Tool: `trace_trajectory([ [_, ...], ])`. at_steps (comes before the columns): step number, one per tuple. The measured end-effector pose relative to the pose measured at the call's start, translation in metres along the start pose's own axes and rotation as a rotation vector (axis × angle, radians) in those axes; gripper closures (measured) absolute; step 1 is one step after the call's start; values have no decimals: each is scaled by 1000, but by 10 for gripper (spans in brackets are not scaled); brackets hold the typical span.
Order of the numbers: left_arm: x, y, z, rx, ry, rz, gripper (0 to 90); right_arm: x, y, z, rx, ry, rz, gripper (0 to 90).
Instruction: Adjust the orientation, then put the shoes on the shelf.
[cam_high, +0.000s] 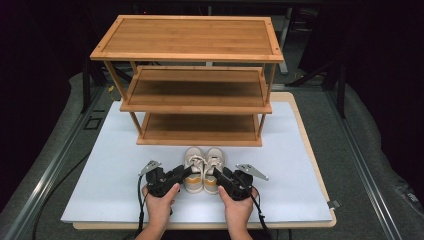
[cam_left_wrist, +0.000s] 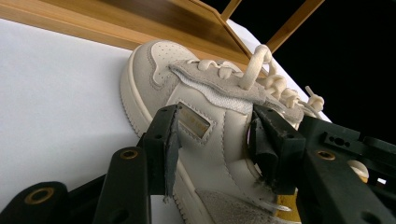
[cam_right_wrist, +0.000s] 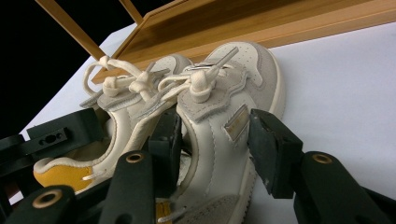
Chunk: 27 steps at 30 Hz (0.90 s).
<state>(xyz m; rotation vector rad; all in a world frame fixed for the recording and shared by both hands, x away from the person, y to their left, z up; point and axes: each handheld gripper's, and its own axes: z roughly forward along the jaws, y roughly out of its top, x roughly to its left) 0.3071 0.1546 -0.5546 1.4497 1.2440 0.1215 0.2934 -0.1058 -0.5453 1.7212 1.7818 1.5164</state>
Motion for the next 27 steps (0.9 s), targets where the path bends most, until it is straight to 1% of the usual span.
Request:
trace_trajectory([
  [3,-1,0,0,-1,1,-7,540,2,-1,2,-23,-6,11,558],
  [5,0,0,1,-3,-2,-13,543,1,-1,2,-23,-5,12,563],
  [6,0,0,1,-1,-2,-8,544,1,-1,2,-26,1,16,565],
  [7,0,0,1,-2,-3,-11,545,1,-1,1,-17,-10,18,567],
  [8,0,0,1,-2,-3,-11,545,1,-1,1,-17,-10,18,567],
  [9,0,-1,1,-10,-3,-11,546,2,-2,1,-23,-18,18,569],
  [10,0,-2,1,-17,-4,-14,546,2,-2,2,-40,-6,21,569],
  [11,0,-2,1,-20,-5,-16,547,1,-2,1,-23,-5,23,569],
  [12,0,-2,1,-20,-5,-16,547,1,-2,0,-18,-3,20,568],
  [14,0,-2,1,-20,0,-13,549,1,-3,0,-20,-5,19,568],
  [15,0,-2,1,-20,0,-13,550,2,-3,1,-37,-12,23,568],
  [16,-2,-2,1,-23,9,-17,550,2,-2,0,-22,-13,24,568],
  [18,-2,-3,1,-25,12,-12,550,2,-3,1,-30,-12,31,569],
  [19,-3,-3,1,-28,16,-12,550,2,-4,2,-47,-7,34,570],
  [23,-1,-2,0,-20,10,-1,550,1,-3,2,-43,-4,30,570],
  [25,-1,-2,0,-24,8,-4,550,0,-3,1,-37,2,25,568],
  [27,-1,-2,0,-23,11,-4,549,1,-2,2,-36,-3,22,565],
])
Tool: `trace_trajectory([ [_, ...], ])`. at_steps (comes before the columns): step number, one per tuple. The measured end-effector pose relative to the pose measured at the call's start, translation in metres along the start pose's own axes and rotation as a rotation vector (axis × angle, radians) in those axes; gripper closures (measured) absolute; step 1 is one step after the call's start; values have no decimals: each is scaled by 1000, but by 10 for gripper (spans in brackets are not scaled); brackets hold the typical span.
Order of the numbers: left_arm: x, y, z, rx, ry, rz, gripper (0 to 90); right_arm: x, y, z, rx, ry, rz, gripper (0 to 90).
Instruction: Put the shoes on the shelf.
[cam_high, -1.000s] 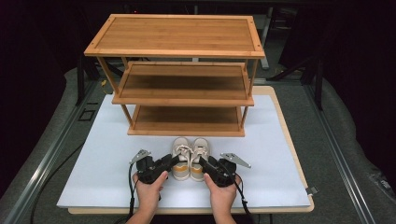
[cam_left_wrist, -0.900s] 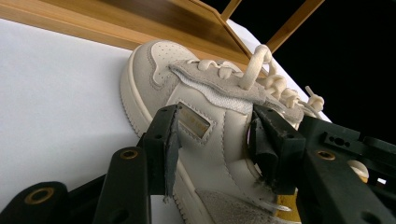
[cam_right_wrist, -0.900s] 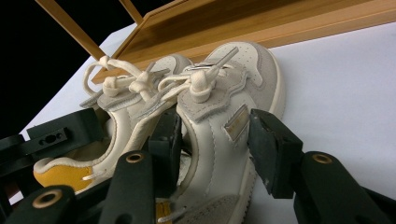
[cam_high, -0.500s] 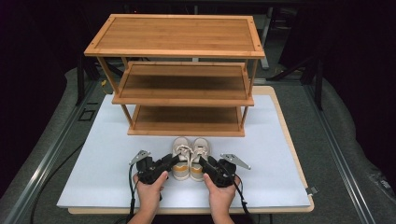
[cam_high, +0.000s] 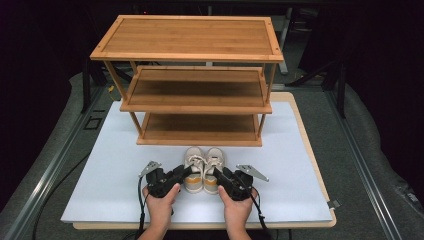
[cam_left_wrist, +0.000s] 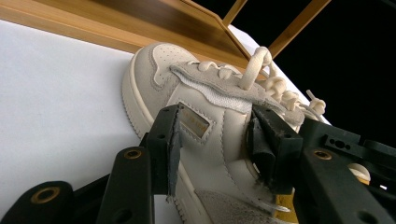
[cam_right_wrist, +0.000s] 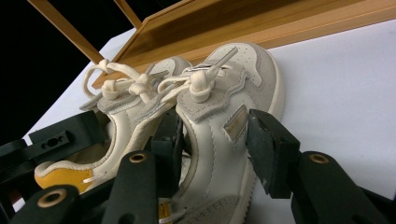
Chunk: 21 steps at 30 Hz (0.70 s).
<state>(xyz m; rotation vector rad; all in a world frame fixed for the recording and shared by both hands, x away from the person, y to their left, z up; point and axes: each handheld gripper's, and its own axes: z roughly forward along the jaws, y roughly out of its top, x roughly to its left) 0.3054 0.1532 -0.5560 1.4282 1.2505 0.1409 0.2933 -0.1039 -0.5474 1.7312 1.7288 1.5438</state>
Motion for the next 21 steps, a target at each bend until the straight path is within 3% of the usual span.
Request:
trace_trajectory([
  [1,0,0,0,0,1,0,549,0,1,-1,25,-6,-7,565],
  [5,-2,0,0,-5,10,0,553,-1,1,-2,29,5,-8,567],
  [6,-3,0,0,-3,13,4,556,1,0,0,-4,-2,0,574],
  [10,-3,1,0,0,15,7,569,3,-1,-1,-2,-26,3,599],
  [21,-5,4,-3,-3,6,8,573,7,0,-3,-27,-34,14,617],
])
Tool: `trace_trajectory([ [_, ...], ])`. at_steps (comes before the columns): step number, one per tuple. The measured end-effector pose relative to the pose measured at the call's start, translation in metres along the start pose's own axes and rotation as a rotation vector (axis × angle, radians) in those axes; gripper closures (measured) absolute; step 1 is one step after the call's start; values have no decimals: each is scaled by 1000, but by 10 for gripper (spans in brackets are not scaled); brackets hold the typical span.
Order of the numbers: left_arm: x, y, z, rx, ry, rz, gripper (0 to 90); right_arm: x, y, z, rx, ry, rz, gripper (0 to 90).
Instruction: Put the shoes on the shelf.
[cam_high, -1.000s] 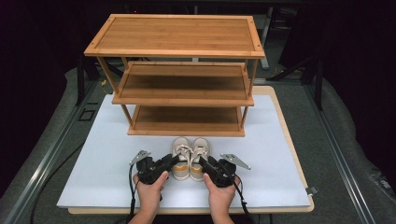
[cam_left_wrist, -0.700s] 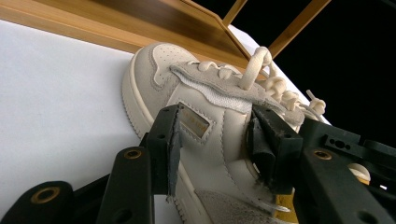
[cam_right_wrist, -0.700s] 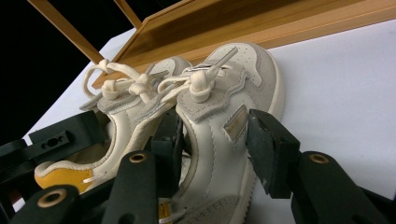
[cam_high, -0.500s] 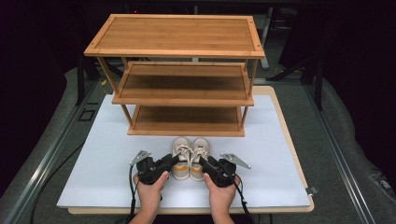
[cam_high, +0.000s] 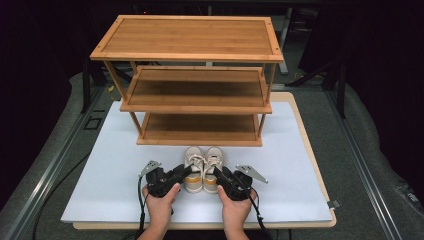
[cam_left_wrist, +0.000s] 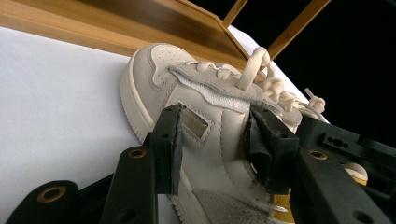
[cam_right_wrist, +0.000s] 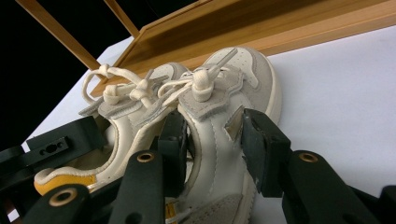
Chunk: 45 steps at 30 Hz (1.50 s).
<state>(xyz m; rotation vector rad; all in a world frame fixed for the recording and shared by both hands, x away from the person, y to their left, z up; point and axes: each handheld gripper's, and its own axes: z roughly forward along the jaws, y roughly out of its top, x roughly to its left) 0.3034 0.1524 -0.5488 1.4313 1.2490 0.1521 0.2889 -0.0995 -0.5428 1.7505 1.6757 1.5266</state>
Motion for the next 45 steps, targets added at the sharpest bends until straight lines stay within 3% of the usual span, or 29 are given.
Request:
trace_trajectory([
  [1,-1,1,-1,-4,2,2,573,0,0,1,-16,17,4,617],
  [2,-1,2,-2,-8,0,3,573,1,1,-2,10,13,1,616],
  [4,-3,4,-3,-8,-1,2,573,3,3,-2,-20,13,2,616],
  [7,-6,8,-6,-4,1,1,573,7,8,-5,4,1,-3,615],
  [8,-6,8,-6,-4,1,1,573,8,8,-5,-11,20,3,615],
  [13,-11,18,-13,-16,-3,10,573,15,15,-9,-17,28,-2,614],
  [14,-12,20,-14,-18,-4,16,573,16,17,-13,11,28,-9,615],
  [16,-14,22,-16,-20,-5,18,573,17,19,-14,9,31,-11,614],
  [17,-16,25,-18,-23,-8,24,573,21,22,-16,-18,22,-16,614],
  [26,-22,34,-26,-35,-20,30,573,33,33,-24,-32,32,-42,613],
  [28,-24,38,-28,-26,-21,29,574,34,35,-28,-4,32,-42,614],
  [29,-25,39,-29,-24,-20,26,574,34,35,-26,-26,34,-38,614],
  [30,-25,39,-29,-24,-20,26,574,35,37,-28,-5,34,-38,614],
  [32,-26,44,-31,-27,-23,26,573,37,39,-27,-23,41,-30,614],
  [36,-29,51,-35,-37,-28,28,574,42,46,-32,-10,38,-47,613],
  [37,-30,52,-35,-39,-28,27,573,43,47,-31,-36,46,-45,613],
  [40,-33,56,-38,-43,-29,33,573,47,51,-34,-23,27,-51,613],
  [41,-34,58,-39,-43,-29,35,573,47,52,-34,-38,49,-49,613],
  [45,-37,64,-42,-45,-32,28,573,51,57,-36,-43,54,-44,613],
])
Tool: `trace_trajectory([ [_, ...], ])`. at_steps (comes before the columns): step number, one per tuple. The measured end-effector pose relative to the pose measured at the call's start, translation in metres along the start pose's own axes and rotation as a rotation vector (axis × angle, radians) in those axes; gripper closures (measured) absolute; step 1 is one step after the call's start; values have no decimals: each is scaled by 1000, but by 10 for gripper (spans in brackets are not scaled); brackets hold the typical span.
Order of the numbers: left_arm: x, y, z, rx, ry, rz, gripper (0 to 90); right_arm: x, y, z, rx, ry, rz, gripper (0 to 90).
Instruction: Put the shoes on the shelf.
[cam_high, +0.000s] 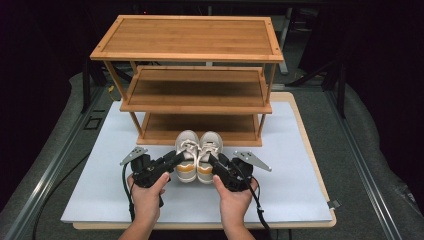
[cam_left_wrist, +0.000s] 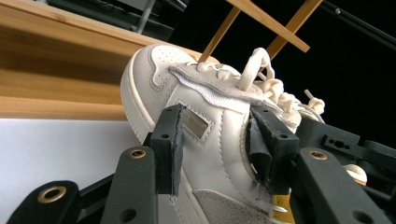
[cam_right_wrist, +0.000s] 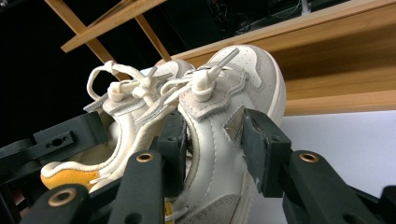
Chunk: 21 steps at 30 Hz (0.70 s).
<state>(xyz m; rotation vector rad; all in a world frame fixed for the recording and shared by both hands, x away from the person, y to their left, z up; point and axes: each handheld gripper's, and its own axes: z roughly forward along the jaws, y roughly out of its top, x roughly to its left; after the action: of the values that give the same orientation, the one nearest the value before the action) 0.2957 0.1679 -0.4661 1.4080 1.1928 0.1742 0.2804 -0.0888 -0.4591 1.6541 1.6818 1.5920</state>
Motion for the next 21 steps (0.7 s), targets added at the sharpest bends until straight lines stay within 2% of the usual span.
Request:
trace_trajectory([
  [3,-2,4,-2,-2,0,1,573,3,5,-2,16,-8,-5,612],
  [11,-6,15,-5,-11,-4,11,573,8,13,-3,-3,8,-7,612],
  [14,-9,20,-5,-14,-7,18,573,11,19,-5,-11,6,-23,612],
  [15,-11,22,-5,-14,-7,19,573,12,20,-6,-5,-4,-19,612],
  [18,-13,25,-6,-16,-9,20,573,13,25,-10,6,3,-24,612],
  [21,-17,30,-9,-21,-13,29,573,16,28,-12,-23,6,-27,612],
])
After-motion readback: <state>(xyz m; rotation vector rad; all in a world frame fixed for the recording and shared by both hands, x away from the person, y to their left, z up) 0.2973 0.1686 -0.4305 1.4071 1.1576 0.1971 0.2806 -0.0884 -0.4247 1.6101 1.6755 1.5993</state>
